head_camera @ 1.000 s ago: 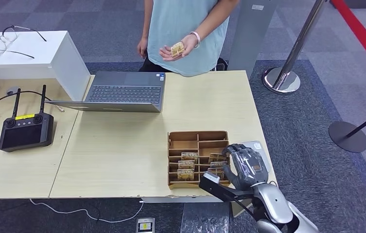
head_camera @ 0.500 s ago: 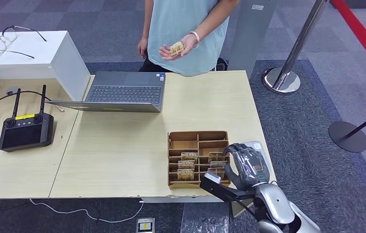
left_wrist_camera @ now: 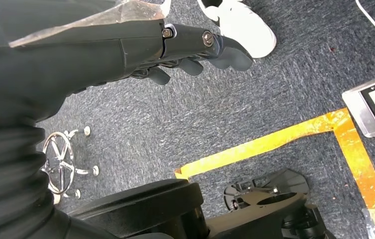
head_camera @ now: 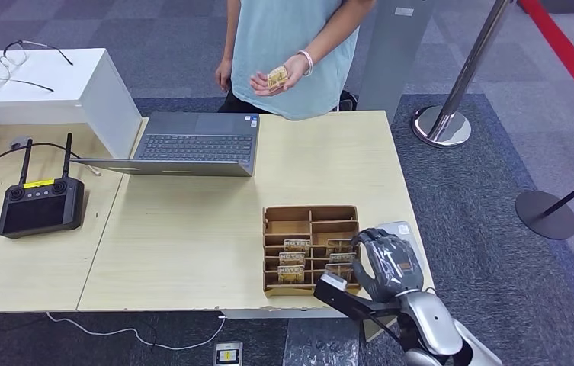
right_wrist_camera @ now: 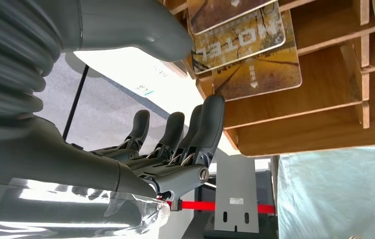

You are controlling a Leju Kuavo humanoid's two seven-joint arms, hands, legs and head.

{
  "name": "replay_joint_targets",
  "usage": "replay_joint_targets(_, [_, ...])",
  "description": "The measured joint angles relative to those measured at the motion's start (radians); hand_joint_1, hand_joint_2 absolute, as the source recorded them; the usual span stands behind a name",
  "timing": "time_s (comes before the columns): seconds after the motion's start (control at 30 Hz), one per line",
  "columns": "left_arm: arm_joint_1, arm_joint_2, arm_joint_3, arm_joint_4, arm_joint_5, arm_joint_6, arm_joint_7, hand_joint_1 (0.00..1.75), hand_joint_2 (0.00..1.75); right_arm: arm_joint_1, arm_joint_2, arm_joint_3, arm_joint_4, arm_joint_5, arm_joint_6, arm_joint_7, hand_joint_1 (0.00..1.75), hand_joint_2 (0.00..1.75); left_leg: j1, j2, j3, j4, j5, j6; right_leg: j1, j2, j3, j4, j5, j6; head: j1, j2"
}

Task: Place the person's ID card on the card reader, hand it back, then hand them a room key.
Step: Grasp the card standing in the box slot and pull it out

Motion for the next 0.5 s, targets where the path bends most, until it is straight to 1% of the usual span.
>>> replay_joint_targets(0.13, [0.000, 0.000, 0.000, 0.000, -0.001, 0.000, -0.003, 0.00, 1.75, 0.002, 0.001, 0.003, 0.006, -0.012, -0.003, -0.004, 0.82, 1.75, 0.000, 0.000, 0.000, 0.000, 0.000, 0.000, 0.000, 0.000, 0.000, 0.000, 0.000, 0.000, 0.000, 0.000])
replay_joint_targets(0.27, [0.000, 0.000, 0.000, 0.000, -0.002, 0.000, -0.004, 0.00, 1.75, 0.005, 0.002, 0.009, 0.016, -0.020, -0.007, -0.008, 0.89, 1.75, 0.000, 0.000, 0.000, 0.000, 0.000, 0.000, 0.000, 0.000, 0.000, 0.000, 0.000, 0.000, 0.000, 0.000])
replay_joint_targets(0.37, [0.000, 0.000, 0.000, 0.000, -0.004, 0.001, -0.004, 0.00, 1.75, 0.007, 0.004, 0.015, 0.023, -0.025, -0.012, -0.012, 0.89, 1.75, 0.000, 0.000, 0.000, 0.000, 0.000, 0.000, 0.000, 0.000, 0.000, 0.000, 0.000, 0.000, 0.000, 0.000])
replay_joint_targets(0.5, [0.000, 0.000, 0.000, 0.000, -0.004, 0.003, -0.004, 0.00, 1.75, 0.007, 0.010, 0.023, 0.034, -0.032, -0.020, -0.014, 0.83, 1.75, 0.000, 0.000, 0.000, 0.000, 0.000, 0.000, 0.000, 0.000, 0.000, 0.000, 0.000, 0.000, 0.000, 0.000])
